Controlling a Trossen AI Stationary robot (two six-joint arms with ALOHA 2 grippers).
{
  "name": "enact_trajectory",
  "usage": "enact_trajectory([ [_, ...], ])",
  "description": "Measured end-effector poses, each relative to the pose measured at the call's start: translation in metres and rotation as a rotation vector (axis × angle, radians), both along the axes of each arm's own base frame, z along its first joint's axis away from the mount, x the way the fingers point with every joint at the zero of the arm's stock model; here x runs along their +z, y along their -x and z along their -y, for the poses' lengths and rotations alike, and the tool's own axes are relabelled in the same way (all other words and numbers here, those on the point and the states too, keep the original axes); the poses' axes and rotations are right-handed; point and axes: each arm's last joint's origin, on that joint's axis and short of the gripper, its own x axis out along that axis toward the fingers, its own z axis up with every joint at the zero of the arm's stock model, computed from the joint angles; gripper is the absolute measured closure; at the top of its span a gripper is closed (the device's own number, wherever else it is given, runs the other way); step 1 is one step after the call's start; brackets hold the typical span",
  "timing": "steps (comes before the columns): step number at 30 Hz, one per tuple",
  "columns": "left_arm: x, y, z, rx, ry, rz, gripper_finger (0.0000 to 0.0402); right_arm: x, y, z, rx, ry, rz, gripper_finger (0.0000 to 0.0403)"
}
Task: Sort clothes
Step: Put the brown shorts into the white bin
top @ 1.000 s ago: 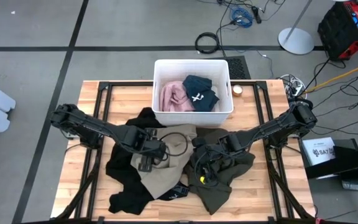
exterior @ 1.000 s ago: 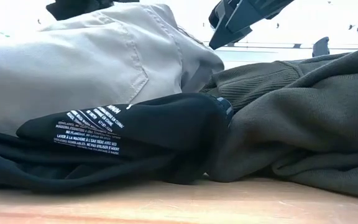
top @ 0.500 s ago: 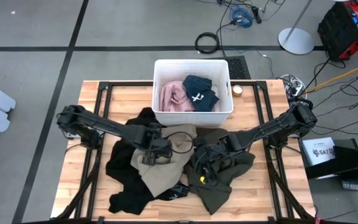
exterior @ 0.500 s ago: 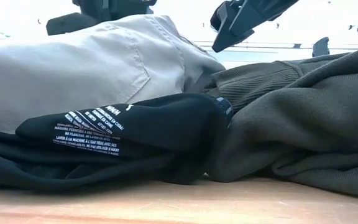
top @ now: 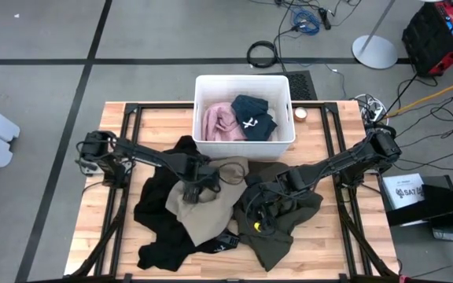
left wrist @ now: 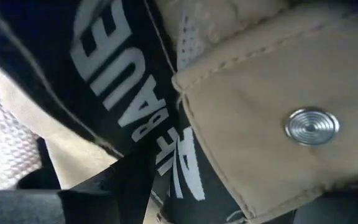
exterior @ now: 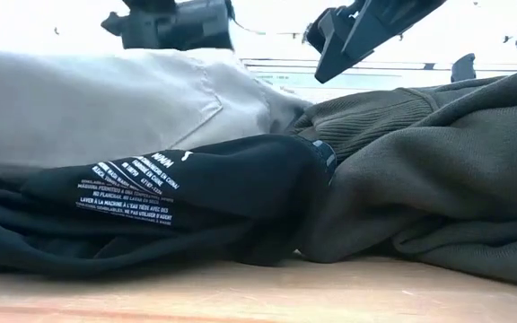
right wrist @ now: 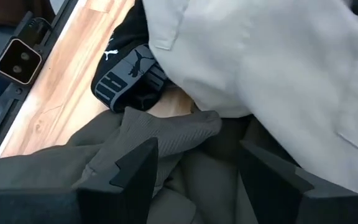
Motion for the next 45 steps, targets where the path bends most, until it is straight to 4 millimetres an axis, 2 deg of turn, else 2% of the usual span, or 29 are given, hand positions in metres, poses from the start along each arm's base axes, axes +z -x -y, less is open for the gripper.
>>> enact_trajectory([
  [8,-0.038,0.014,-0.020,0.050,0.152,0.016,0.0171,0.001,-0.001,0.000,0.013,0.005,0.012,0.0195],
  [15,-0.045,0.014,-0.021,-0.004,0.180,-0.002,0.0176,0.001,-0.002,-0.001,0.019,0.006,0.028,0.0195],
  [19,-0.045,0.014,-0.020,-0.013,0.195,-0.005,0.0216,0.001,-0.002,-0.001,0.019,0.006,0.028,0.0195],
  [28,-0.045,0.013,-0.016,-0.032,0.206,0.000,0.0367,0.001,-0.002,-0.001,0.018,0.006,0.027,0.0195],
  [29,-0.045,0.013,-0.015,-0.034,0.207,0.004,0.0378,0.001,-0.002,-0.001,0.017,0.006,0.027,0.0195],
  [33,-0.045,0.010,-0.006,-0.064,0.218,0.030,0.0380,0.001,-0.001,-0.001,0.018,0.004,0.022,0.0195],
  [37,-0.033,0.006,0.005,-0.105,0.240,0.054,0.0380,0.001,-0.001,-0.001,0.027,-0.012,0.010,0.0195],
  [41,-0.006,0.004,0.014,-0.125,0.250,0.124,0.0381,0.001,-0.001,-0.001,0.024,-0.016,0.008,0.0195],
  [45,0.032,0.006,0.018,-0.145,0.241,0.255,0.0382,0.001,-0.001,-0.001,0.026,-0.015,0.010,0.0195],
])
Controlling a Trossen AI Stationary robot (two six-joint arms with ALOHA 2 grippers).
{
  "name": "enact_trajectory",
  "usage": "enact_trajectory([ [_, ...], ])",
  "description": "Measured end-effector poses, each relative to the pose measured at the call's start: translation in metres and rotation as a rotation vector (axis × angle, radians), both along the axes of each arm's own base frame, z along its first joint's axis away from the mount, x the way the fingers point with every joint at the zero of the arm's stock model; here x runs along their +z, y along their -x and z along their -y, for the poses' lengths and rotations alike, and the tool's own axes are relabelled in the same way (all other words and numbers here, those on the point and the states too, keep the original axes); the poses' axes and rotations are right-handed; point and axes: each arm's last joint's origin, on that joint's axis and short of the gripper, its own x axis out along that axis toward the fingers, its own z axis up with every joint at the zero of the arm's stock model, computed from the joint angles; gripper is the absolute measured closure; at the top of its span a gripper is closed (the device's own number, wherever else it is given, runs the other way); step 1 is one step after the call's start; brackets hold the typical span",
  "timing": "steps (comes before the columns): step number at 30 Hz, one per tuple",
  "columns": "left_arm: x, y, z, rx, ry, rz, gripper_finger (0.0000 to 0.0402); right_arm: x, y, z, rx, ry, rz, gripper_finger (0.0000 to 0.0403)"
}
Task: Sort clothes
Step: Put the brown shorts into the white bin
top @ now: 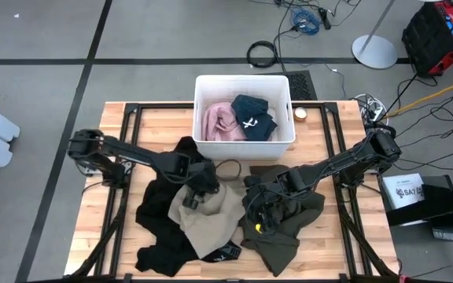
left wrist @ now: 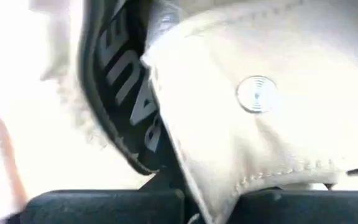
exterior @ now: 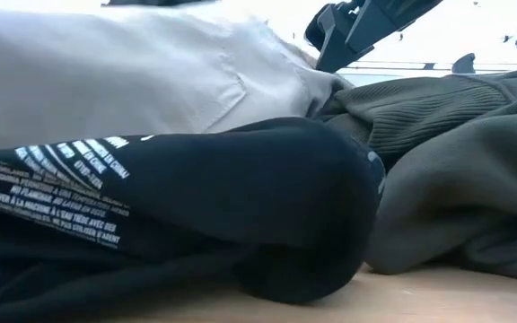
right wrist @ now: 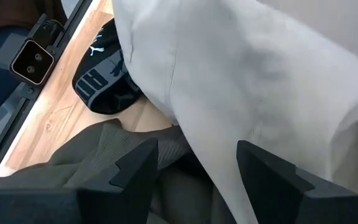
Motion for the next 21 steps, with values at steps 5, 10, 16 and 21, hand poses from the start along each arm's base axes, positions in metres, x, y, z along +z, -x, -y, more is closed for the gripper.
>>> enact_trajectory([
  [5,0.039,0.011,0.001,0.012,-0.016,0.115,0.0382,0.000,0.000,0.000,0.000,0.000,0.002,0.0195],
  [10,0.078,0.028,0.000,0.057,-0.009,0.266,0.0384,0.000,0.000,0.000,0.001,0.000,0.003,0.0195],
  [16,0.115,0.052,-0.004,0.179,0.047,0.425,0.0384,0.000,0.000,0.000,0.001,0.002,0.002,0.0195],
  [21,0.141,0.070,-0.008,0.294,0.130,0.562,0.0384,-0.003,0.006,0.002,-0.018,0.012,-0.071,0.0195],
])
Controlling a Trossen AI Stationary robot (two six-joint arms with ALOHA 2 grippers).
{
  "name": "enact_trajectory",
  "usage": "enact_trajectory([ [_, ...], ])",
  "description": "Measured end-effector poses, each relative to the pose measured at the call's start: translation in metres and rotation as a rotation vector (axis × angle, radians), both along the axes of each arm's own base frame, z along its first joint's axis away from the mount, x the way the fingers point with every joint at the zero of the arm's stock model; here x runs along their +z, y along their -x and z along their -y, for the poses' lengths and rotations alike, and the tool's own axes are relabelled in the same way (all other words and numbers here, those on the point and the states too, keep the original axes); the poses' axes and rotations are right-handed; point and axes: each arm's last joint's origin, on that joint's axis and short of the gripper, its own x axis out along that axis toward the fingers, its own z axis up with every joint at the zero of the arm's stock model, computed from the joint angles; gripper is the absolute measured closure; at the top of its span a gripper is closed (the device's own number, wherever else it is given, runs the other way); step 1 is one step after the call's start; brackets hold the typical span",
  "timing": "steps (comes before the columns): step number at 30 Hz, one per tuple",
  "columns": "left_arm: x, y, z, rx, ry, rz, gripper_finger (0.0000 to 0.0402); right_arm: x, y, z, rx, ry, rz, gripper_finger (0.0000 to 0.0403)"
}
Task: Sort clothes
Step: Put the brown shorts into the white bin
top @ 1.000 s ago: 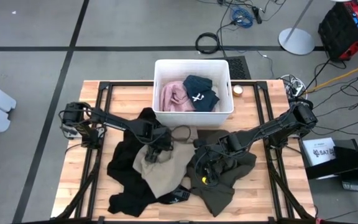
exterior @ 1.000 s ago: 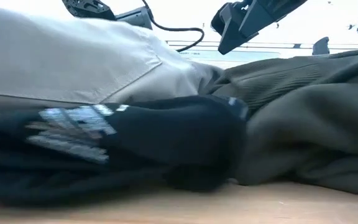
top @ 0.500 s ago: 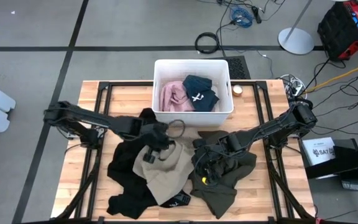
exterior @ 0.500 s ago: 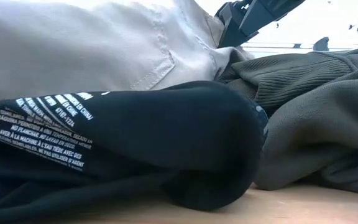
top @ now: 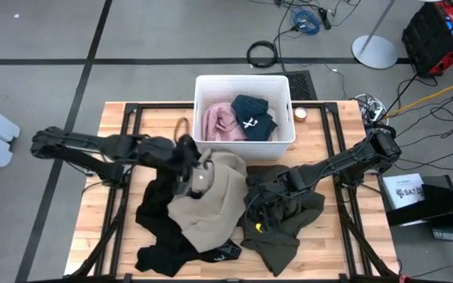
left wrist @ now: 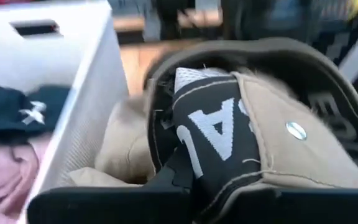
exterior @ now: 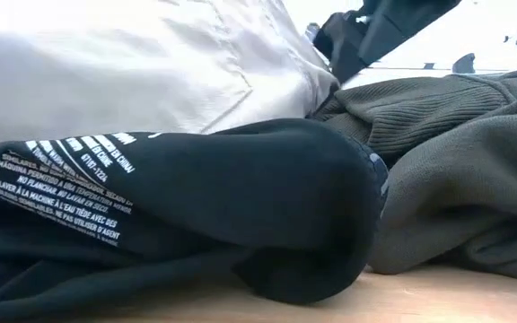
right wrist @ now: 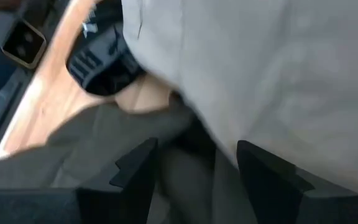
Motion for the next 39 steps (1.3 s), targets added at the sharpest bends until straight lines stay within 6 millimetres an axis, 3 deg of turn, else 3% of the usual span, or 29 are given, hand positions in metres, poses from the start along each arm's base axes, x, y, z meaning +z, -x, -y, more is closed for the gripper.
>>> enact_trajectory([
  [8,0.050,0.023,-0.003,0.046,0.148,0.386,0.0384,-0.001,0.010,0.003,-0.059,-0.006,-0.100,0.0195],
  [14,0.088,0.039,-0.011,0.216,0.185,0.740,0.0384,0.000,0.010,0.003,-0.062,-0.009,-0.100,0.0195],
  [26,0.132,0.069,-0.042,0.527,0.103,1.274,0.0384,0.003,0.005,0.002,-0.038,-0.019,-0.028,0.0195],
  [32,0.155,0.080,-0.069,0.644,-0.015,1.380,0.0384,0.008,-0.001,0.000,-0.002,-0.022,0.059,0.0195],
  [39,0.183,0.055,-0.103,0.622,-0.089,1.414,0.0384,0.009,-0.003,-0.001,0.020,-0.015,0.086,0.0195],
])
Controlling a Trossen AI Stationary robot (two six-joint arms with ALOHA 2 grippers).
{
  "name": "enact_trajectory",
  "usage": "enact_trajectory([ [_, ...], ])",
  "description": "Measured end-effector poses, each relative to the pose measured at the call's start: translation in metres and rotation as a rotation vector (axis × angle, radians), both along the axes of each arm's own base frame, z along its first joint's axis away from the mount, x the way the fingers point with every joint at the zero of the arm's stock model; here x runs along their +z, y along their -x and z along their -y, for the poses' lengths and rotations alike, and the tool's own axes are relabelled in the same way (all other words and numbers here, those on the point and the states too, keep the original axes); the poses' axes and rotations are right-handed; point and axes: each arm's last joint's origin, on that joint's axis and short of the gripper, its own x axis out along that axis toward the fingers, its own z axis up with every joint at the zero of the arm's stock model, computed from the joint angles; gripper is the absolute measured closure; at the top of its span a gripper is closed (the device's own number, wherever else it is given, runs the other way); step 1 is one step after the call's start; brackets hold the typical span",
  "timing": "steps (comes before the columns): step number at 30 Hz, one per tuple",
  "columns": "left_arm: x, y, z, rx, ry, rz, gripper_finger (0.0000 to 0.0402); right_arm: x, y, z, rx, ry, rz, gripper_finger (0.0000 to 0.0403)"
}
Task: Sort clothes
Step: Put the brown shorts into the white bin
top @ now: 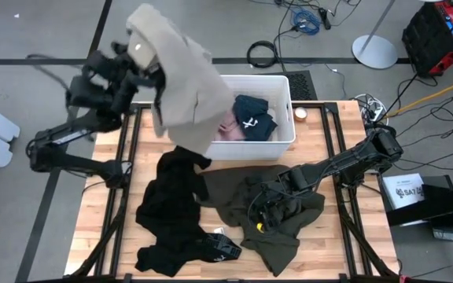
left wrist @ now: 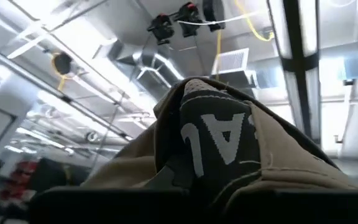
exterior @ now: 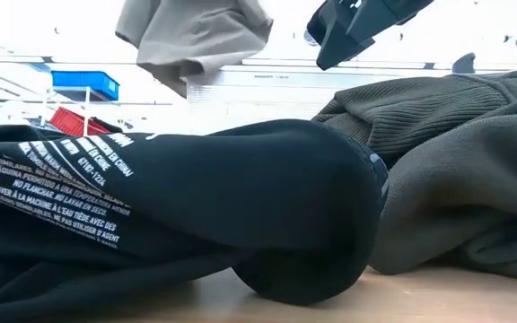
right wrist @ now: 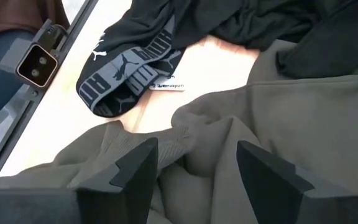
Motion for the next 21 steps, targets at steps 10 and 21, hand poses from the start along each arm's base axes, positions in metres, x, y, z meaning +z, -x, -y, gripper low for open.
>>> enact_trajectory([
  [10,0.005,-0.089,-0.065,-0.156,-0.010,-0.142,0.0384,-0.001,0.001,0.000,0.008,0.010,-0.010,0.0195],
  [21,-0.068,-0.156,-0.151,-0.226,0.216,-0.313,0.0384,-0.017,0.011,-0.002,-0.017,0.009,-0.105,0.0195],
])
